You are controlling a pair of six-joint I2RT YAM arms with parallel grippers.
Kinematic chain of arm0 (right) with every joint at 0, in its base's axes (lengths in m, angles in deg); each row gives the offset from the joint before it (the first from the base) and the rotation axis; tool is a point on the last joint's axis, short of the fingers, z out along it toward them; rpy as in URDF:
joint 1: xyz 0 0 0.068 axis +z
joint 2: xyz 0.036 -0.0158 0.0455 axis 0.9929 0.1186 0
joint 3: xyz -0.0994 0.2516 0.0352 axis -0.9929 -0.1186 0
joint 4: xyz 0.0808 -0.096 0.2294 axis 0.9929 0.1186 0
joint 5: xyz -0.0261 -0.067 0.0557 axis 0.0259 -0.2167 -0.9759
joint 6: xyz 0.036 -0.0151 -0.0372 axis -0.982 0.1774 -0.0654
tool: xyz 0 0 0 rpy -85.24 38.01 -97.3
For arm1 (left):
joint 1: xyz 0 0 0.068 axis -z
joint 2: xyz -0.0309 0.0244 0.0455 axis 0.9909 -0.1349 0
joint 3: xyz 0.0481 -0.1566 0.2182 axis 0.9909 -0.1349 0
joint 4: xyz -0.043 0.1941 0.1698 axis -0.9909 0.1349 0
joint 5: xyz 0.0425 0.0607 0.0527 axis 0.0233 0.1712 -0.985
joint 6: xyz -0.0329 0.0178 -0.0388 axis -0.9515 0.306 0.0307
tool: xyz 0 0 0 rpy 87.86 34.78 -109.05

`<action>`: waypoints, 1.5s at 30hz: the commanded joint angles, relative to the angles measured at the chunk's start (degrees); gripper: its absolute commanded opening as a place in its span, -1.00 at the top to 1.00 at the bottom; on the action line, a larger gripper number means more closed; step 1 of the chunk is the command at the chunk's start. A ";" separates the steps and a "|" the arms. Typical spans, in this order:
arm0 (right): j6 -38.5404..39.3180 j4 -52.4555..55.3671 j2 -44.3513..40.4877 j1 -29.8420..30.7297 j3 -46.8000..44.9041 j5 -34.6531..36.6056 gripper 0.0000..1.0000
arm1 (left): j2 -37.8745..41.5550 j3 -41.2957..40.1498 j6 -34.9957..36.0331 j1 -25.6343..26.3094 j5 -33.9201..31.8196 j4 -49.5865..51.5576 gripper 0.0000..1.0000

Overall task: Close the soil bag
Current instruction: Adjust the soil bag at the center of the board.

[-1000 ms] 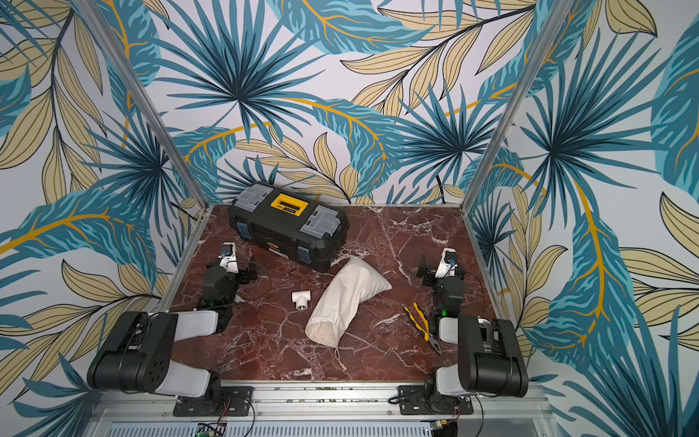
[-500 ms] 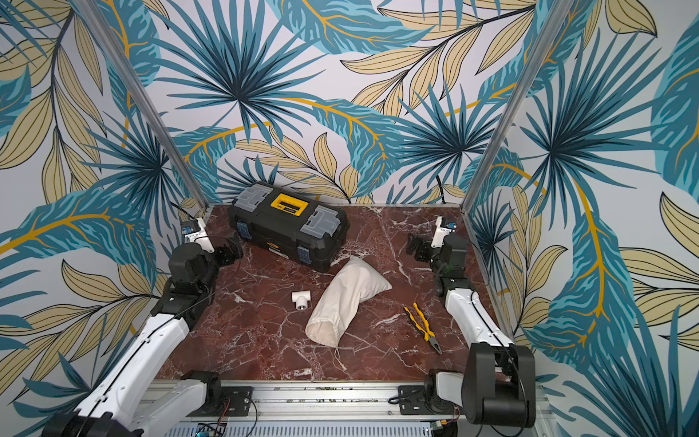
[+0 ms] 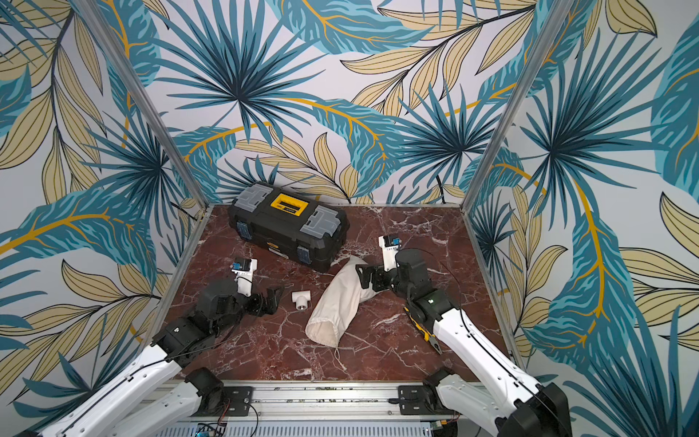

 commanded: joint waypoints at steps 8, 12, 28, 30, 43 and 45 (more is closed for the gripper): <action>-10.17 5.37 -2.03 19.67 -7.49 16.00 -0.98 | -8.14 1.80 1.15 25.55 -20.62 4.80 -1.00; -12.97 4.58 -1.21 24.99 -9.14 19.84 -0.98 | -9.65 1.75 -1.00 28.08 -23.65 6.49 -1.00; -16.31 3.93 8.81 34.77 -6.68 26.75 -0.98 | -7.92 -4.08 -0.42 28.20 -21.29 0.78 -1.00; -17.06 4.85 10.44 36.32 -5.82 28.09 -0.98 | -6.85 -4.63 -0.27 28.21 -20.88 0.68 -1.00; -21.45 8.40 17.30 43.04 -1.93 35.22 -0.99 | -3.97 -6.20 -1.05 28.25 -20.41 2.81 -1.00; -21.45 7.31 17.72 43.04 -2.85 35.96 -0.98 | -4.06 -6.28 -0.86 28.21 -20.33 2.38 -1.00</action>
